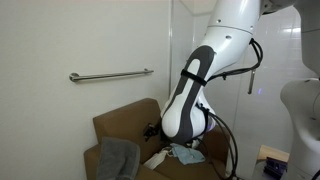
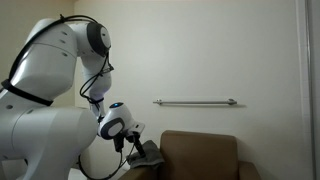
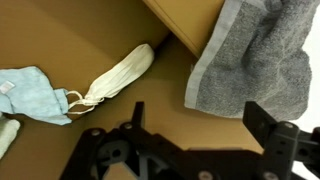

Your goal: Pick up the towel and put it on the sofa arm

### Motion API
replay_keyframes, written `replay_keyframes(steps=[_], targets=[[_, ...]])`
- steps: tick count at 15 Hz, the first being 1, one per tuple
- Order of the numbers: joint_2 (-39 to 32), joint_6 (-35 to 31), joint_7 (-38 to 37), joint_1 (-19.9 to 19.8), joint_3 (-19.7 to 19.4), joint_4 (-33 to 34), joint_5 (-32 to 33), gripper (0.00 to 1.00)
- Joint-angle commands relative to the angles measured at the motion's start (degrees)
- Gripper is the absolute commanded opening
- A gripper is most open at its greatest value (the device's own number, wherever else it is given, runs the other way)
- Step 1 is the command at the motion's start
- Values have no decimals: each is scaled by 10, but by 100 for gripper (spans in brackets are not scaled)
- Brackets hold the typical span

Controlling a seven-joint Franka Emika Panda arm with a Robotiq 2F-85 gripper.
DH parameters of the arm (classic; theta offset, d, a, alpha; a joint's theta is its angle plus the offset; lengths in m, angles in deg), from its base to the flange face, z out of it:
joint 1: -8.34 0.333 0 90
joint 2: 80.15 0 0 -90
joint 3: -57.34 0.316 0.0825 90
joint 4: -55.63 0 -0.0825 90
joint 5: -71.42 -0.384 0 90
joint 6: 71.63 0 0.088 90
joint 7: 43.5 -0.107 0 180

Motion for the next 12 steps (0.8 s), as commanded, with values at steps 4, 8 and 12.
replay_keyframes(steps=[4, 8, 12], targets=[[47, 122, 45, -68, -62, -30, 46, 100], [12, 110, 40, -57, -105, -9, 52, 100], [-2, 121, 61, -59, -123, 4, 67, 100]])
